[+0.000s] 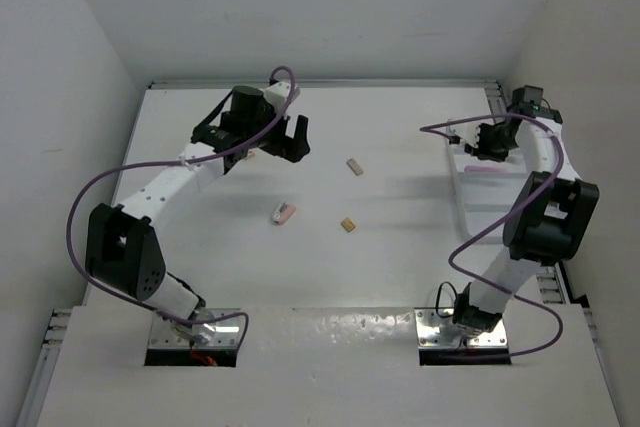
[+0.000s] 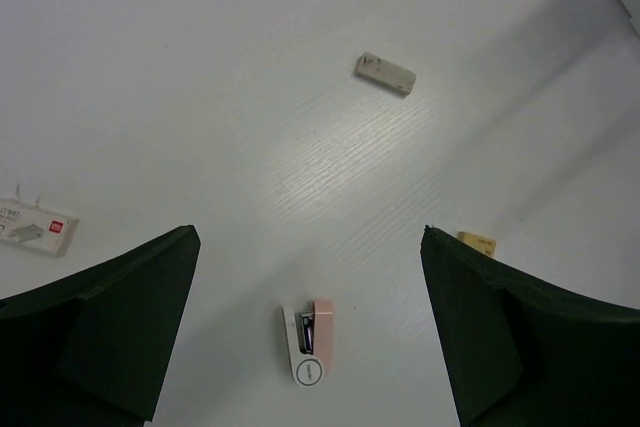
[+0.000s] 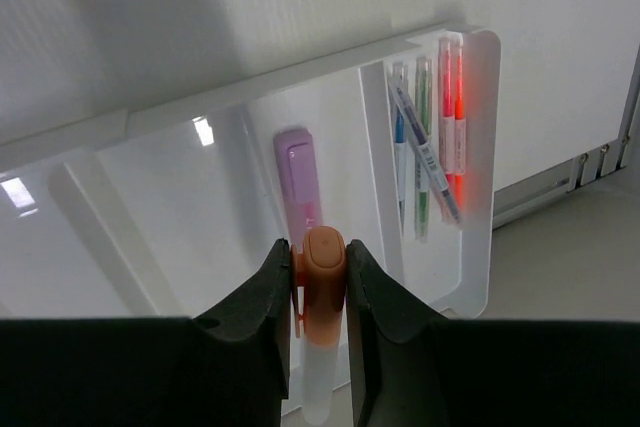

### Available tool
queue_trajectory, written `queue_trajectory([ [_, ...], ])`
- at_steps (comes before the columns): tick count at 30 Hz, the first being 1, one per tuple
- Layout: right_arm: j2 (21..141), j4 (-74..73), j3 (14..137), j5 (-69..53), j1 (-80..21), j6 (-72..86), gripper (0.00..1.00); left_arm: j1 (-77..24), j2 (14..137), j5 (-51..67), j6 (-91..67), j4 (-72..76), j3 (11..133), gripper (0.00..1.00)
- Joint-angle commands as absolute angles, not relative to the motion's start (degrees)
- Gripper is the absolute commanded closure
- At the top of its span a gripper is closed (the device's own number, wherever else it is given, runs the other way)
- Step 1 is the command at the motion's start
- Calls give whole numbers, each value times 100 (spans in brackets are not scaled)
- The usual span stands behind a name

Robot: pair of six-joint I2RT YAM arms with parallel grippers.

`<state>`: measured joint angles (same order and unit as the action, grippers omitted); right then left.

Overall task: Sort the stationery into containers
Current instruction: Place the pen in the storage box.

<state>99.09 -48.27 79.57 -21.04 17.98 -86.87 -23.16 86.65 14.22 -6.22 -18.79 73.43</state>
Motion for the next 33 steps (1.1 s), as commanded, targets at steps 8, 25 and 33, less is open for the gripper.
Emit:
queue_trajectory([
  [8, 11151, -4824, 9315, -1222, 1494, -8939, 100, -2084, 8930, 1854, -562, -1802, 7506, 0],
  [25, 11795, -5221, 9572, -686, 1248, -8675, 99, -1793, 9211, 2109, -624, -1872, 7576, 0],
  [33, 11935, -5317, 9580, -449, 1230, -8596, 80, -1775, 9185, 2206, -563, -1872, 7550, 0],
])
